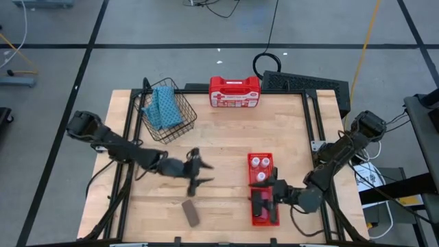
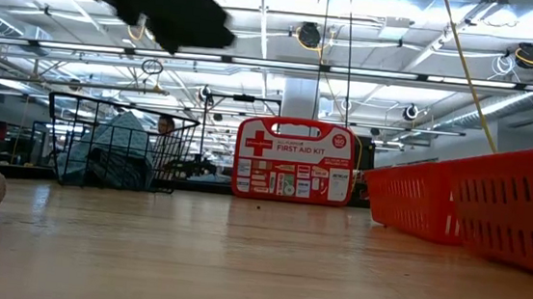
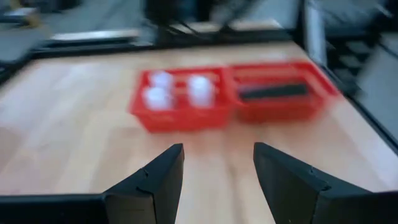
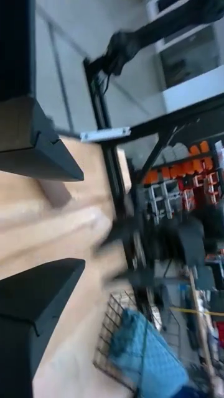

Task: Pick & Place Medicine items
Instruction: Put the brown bandage into the bottom red basket

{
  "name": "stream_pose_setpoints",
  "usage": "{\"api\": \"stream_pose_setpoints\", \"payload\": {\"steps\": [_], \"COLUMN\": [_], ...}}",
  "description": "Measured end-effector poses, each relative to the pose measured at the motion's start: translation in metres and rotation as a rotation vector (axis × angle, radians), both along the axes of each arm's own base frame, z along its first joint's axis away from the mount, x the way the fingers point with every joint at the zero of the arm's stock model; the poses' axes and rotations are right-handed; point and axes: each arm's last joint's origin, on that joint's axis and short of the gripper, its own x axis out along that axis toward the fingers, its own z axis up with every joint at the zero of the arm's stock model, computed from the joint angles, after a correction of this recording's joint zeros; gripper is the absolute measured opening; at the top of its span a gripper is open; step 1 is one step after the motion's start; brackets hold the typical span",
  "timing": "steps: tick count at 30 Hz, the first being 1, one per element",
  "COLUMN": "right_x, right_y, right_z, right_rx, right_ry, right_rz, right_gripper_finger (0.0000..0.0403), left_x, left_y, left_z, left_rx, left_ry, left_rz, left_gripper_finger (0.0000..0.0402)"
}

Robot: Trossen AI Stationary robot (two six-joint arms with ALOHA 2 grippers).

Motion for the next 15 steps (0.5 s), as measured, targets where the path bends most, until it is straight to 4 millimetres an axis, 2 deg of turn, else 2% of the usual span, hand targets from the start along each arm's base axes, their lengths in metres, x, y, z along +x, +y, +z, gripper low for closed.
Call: {"api": "stream_pose_setpoints", "payload": {"steps": [5, 10, 12, 15], "right_x": [0.007, 0.016, 0.019, 0.021], "right_y": [-0.009, -0.021, -0.028, -0.039], "right_z": [-0.002, -0.006, -0.01, -0.02], "right_rx": [-0.128, -0.208, -0.212, -0.209], "right_ry": [0.028, 0.07, 0.077, 0.081], "right_rz": [-0.024, -0.066, -0.089, -0.124], "right_gripper_finger": [0.0201, 0.0201, 0.02, 0.0199], "left_x": [-0.035, -0.067, -0.075, -0.079], "left_y": [-0.039, -0.075, -0.086, -0.096], "left_z": [0.007, -0.012, -0.021, -0.031], "left_rx": [-0.006, 0.101, 0.127, 0.152], "left_ry": [0.107, 0.293, 0.338, 0.356], "left_rz": [-0.23, -0.541, -0.58, -0.551], "left_gripper_finger": [0.0205, 0.0204, 0.0205, 0.0204]}}
